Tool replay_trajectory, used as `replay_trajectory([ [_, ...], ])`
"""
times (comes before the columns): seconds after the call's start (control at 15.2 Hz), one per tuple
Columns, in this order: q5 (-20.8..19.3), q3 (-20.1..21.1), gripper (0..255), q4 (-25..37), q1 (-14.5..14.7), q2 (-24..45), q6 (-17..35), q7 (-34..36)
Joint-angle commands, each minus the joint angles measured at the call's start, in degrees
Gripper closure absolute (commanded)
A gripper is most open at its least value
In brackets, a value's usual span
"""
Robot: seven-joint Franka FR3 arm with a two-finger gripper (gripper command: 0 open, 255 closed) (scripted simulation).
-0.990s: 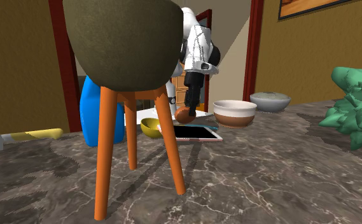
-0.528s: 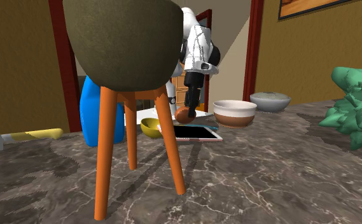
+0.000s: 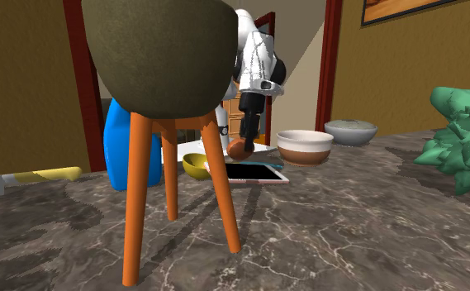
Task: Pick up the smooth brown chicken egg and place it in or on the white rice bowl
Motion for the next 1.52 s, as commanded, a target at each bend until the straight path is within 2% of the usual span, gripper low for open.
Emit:
replay_trajectory([
  [0.0, -0.31, -0.21, 255, 0.26, 0.2, -0.66, -0.9, 0.1],
  [1.45, -3.48, -1.99, 255, 7.99, 1.76, -8.13, -15.43, 0.17],
])
